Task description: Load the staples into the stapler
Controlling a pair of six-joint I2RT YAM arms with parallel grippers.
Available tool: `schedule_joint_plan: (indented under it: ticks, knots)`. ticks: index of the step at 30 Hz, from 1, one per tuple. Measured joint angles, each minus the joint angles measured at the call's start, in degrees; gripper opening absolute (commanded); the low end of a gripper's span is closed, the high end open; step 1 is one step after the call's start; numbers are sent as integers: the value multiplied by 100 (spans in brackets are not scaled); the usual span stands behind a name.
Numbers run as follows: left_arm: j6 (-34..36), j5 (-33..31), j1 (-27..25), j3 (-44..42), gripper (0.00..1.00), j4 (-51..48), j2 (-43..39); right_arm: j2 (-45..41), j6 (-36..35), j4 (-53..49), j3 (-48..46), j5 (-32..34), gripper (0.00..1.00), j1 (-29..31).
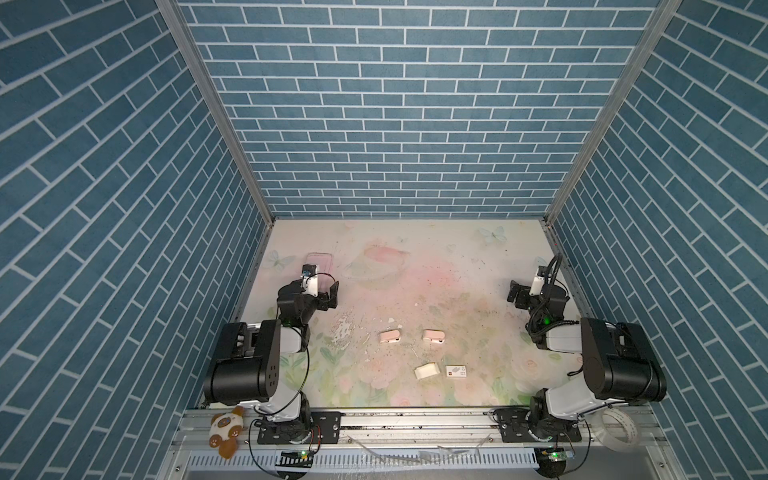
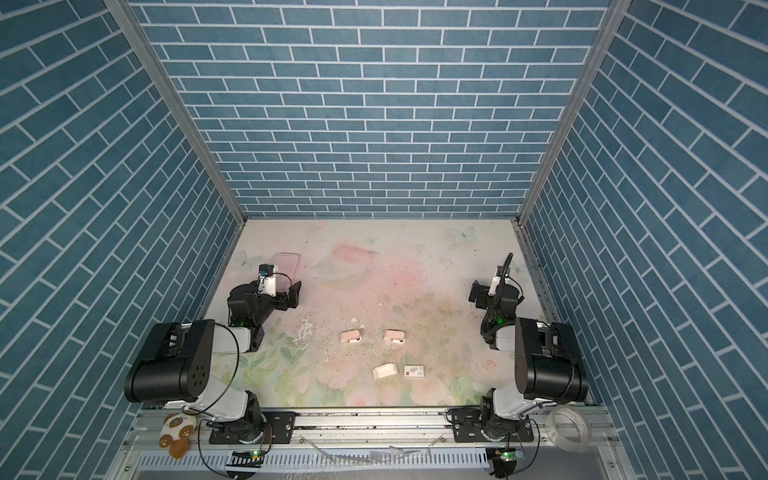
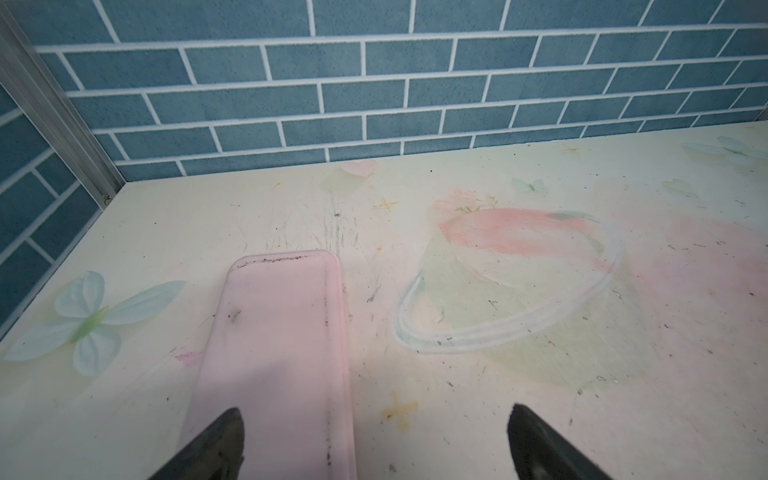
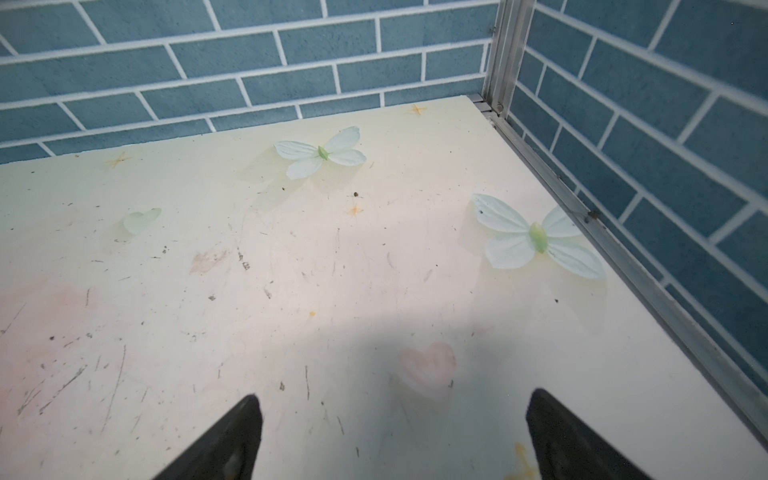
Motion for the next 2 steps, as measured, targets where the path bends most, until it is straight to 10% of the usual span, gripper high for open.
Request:
schedule_joint_plan:
  ticks: [2]
  knots:
    - [-2, 0, 0, 0, 99, 0, 0, 0, -24, -11, 22, 0, 99, 11]
